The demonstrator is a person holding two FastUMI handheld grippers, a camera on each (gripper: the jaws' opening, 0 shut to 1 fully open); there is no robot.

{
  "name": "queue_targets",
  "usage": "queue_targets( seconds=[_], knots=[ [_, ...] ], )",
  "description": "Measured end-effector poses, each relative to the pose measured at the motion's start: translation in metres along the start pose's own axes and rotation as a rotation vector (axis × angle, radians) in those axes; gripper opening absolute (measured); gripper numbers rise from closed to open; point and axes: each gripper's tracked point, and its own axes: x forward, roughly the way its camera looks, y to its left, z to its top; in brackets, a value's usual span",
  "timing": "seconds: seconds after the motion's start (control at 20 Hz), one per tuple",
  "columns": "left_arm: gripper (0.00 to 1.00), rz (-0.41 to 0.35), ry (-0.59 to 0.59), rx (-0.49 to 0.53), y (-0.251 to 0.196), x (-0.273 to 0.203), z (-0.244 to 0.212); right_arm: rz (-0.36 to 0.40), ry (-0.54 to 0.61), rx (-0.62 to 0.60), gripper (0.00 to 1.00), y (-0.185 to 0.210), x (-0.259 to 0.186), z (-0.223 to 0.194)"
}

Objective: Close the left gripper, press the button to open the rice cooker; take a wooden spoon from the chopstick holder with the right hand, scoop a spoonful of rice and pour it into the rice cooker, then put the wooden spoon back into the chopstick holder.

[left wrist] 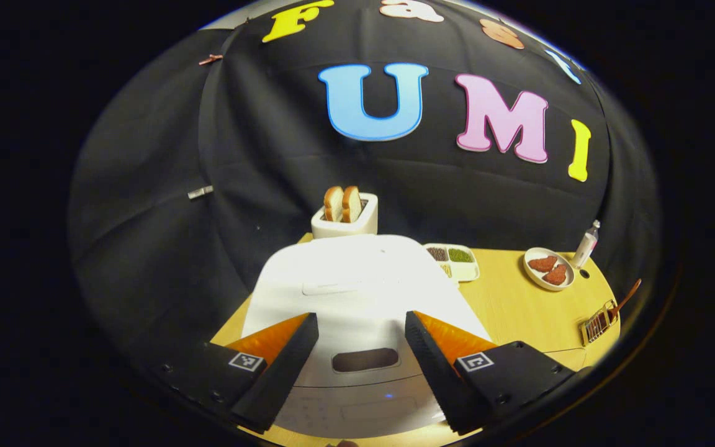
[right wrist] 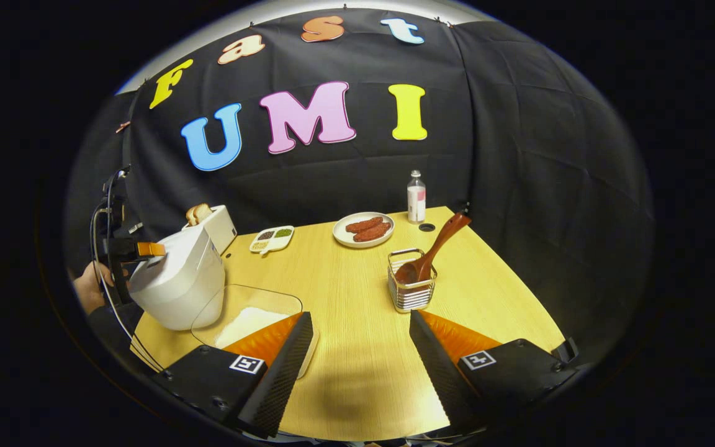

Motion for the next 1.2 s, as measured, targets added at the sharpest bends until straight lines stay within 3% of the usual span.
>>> queue_targets(
  seconds=[0.2, 0.45, 0.75, 0.95, 1.2],
  knots=[
    [0.96, -0.028, -0.226, 0.048, -0.016, -0.081, 0.072, 0.013, -0.087, -0.026, 0.99, 0.014, 0.005, 0.040],
    [0.96, -0.089, -0.378, -0.028, -0.044, -0.176, 0.120, 0.015, -0.223, -0.059, 0.99, 0.030, -0.003, 0.103],
    [0.96, -0.143, -0.414, 0.015, -0.054, -0.246, 0.098, -0.010, -0.330, -0.128, 0.98, 0.041, -0.047, 0.130],
    [0.96, -0.178, -0.388, -0.006, -0.051, -0.262, 0.073, -0.042, -0.347, -0.166, 0.98, 0.045, -0.069, 0.110],
    [0.96, -0.209, -0.392, -0.012, -0.039, -0.268, 0.061, -0.041, -0.327, -0.108, 0.99, 0.060, -0.079, 0.089]
  ],
)
